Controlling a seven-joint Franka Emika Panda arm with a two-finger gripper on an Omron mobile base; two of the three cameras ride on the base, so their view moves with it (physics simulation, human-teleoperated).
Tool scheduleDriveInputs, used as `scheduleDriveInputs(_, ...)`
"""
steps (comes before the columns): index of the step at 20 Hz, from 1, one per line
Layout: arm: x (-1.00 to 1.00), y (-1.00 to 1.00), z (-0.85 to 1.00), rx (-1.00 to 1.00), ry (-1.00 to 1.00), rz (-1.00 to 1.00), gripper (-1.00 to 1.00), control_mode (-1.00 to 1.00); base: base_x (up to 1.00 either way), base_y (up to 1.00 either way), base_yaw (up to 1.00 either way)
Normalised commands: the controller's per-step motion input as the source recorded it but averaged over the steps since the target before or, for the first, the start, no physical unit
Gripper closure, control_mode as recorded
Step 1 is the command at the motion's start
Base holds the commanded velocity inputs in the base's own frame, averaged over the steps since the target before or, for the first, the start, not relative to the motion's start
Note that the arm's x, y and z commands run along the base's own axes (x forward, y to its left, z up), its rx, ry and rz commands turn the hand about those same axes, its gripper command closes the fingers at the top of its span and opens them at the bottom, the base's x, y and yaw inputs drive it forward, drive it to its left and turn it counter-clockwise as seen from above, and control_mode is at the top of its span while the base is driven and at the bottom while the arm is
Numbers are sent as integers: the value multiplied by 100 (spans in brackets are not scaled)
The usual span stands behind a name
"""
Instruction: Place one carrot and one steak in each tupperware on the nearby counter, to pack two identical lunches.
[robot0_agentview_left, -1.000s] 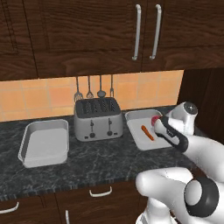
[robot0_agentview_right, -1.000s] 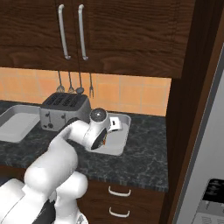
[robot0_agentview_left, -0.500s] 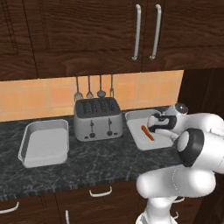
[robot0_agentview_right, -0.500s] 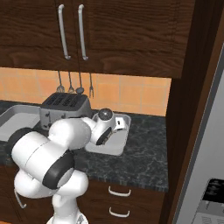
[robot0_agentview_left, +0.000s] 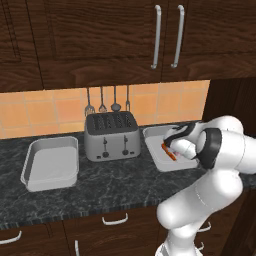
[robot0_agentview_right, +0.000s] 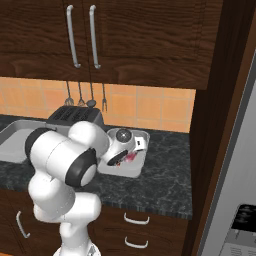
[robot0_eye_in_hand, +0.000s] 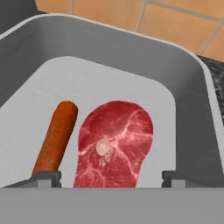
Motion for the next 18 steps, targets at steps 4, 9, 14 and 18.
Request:
scheduleDriveInputs(4,-27,0,78,0,-8,1,-100,-100,0,0,0)
scheduleDriveInputs(9,-52,37,100,-7,-4,0,-100,-100,0,0,0)
scheduleDriveInputs(14,-37,40,100,-2,-1,-17,-100,-100,0,0,0)
scheduleDriveInputs(18,-76,30,75,2,0,-16,-100,-100,0,0,0)
